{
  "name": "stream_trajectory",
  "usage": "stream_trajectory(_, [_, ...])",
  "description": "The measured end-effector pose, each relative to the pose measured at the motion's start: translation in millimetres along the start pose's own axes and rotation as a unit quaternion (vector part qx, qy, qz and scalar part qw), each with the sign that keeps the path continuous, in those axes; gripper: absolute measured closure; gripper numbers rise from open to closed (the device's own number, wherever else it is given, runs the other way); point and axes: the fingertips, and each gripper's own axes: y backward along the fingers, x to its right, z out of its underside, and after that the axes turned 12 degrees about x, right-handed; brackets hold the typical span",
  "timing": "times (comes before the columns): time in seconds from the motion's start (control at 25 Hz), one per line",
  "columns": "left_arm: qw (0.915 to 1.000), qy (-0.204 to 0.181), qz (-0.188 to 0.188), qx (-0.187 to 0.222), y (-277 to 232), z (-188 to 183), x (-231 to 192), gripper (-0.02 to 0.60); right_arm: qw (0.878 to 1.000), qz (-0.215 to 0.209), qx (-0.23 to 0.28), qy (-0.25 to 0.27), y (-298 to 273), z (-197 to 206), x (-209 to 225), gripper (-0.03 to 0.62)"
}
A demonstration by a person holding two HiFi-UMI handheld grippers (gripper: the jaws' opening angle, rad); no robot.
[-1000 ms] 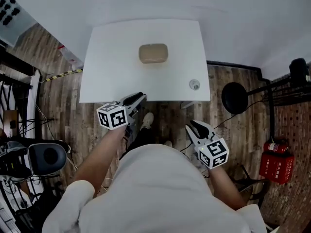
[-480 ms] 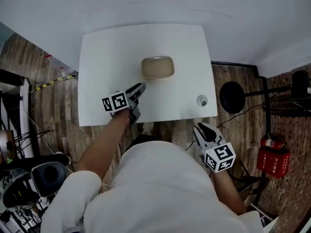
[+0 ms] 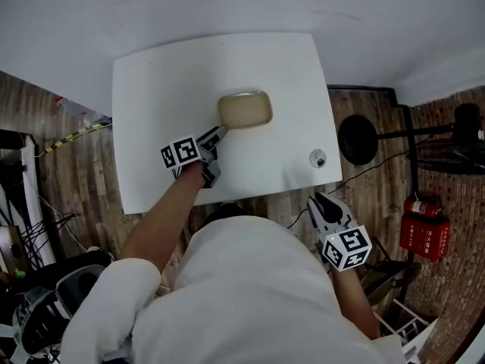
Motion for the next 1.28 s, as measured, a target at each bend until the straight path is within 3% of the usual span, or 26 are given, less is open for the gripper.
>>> stream_trajectory(0.44, [0.9997,0.019,-0.010,-0.009,-10.9,4.6,-4.2,0.443,1.000,0.020,-0.003,-0.017,3.0,2.4,2.8,0.514])
stream_trajectory(1.28, [0.9976,-0.008,-0.041,0.055,1.5,-14.7,11.9,0.519,1.000,0.008,0.000,-0.019,6.7,3.8,6.1,0.517])
